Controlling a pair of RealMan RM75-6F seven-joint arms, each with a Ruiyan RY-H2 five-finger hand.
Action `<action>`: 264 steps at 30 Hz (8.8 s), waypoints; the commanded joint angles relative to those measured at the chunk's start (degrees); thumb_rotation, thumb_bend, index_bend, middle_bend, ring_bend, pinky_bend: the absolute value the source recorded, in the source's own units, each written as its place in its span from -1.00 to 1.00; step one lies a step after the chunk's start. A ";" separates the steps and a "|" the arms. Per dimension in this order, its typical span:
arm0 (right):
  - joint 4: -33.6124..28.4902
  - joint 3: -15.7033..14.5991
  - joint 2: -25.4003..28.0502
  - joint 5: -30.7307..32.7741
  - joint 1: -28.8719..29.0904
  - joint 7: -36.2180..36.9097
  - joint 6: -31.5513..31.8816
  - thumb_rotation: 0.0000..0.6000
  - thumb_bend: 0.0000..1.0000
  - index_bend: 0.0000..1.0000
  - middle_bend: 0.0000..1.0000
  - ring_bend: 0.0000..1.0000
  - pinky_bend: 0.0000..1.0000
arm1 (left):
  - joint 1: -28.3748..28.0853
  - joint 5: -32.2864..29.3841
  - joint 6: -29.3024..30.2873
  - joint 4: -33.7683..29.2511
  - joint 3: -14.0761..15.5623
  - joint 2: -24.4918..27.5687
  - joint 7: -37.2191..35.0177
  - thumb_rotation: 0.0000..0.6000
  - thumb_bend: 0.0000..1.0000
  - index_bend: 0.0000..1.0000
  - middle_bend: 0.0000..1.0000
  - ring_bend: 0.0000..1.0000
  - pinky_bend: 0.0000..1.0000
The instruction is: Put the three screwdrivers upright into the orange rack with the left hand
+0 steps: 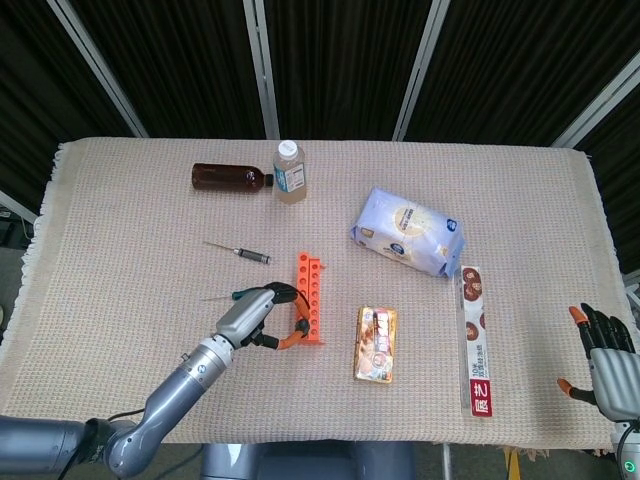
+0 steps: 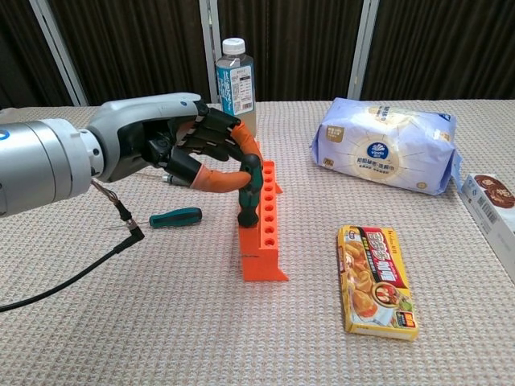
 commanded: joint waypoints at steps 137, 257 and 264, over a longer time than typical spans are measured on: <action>1.67 0.03 -0.42 0.74 -0.33 2.00 -0.56 1.00 -1.00 -1.00 -1.00 -1.00 -1.00 | -10.62 -16.84 13.46 30.53 4.73 -22.18 67.59 1.00 -0.38 -0.14 -1.00 -1.00 -1.00; 0.75 0.11 -0.24 1.27 0.05 0.47 -1.65 1.00 -1.00 -1.00 -1.00 -1.00 -1.00 | -0.98 -8.90 -3.88 1.44 -11.60 3.82 -10.70 1.00 -0.22 0.38 -0.75 -1.00 -1.00; 0.61 0.09 -0.24 1.51 -0.04 0.30 -1.65 1.00 -1.00 -1.00 -1.00 -1.00 -1.00 | -1.44 -8.91 -4.50 2.48 -10.78 3.40 -10.40 1.00 -0.22 0.37 -0.76 -1.00 -1.00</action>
